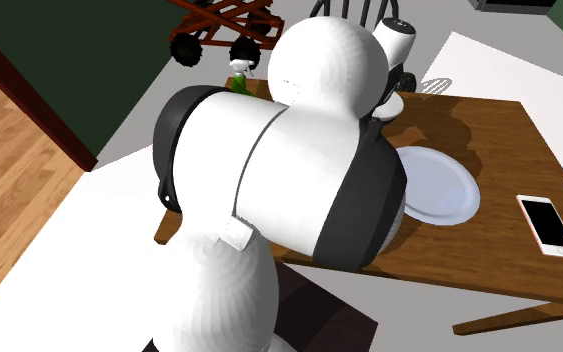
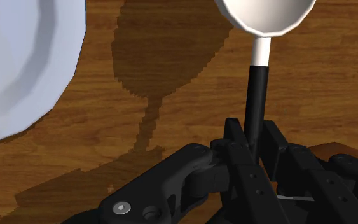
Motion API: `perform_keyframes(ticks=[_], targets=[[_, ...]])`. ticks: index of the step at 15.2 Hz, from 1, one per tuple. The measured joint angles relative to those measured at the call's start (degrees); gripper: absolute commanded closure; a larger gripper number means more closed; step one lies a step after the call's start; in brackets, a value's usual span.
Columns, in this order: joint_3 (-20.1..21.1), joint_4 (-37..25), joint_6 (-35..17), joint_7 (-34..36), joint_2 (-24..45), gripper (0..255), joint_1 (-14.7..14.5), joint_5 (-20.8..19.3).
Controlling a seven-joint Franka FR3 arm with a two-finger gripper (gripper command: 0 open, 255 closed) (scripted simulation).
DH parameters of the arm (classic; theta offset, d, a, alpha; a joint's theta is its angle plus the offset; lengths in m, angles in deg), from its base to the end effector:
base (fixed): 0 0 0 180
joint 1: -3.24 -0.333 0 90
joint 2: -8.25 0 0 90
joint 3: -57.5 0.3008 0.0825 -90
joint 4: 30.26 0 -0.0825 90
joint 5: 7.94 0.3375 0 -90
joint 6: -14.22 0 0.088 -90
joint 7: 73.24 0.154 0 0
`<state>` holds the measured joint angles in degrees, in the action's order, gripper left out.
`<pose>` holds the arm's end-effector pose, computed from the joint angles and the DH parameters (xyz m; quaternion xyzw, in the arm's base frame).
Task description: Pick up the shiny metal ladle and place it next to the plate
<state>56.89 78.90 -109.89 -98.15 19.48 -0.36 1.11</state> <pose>0.5692 0.0422 0.3653 -0.9772 -0.1995 -0.0443 0.0583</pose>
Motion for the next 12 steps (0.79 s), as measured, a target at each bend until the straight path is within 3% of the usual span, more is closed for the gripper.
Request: perform_keyframes(ticks=[12], targets=[[0.2,3.8,-7.3,-1.3,3.4,255,0.0,0.9]])
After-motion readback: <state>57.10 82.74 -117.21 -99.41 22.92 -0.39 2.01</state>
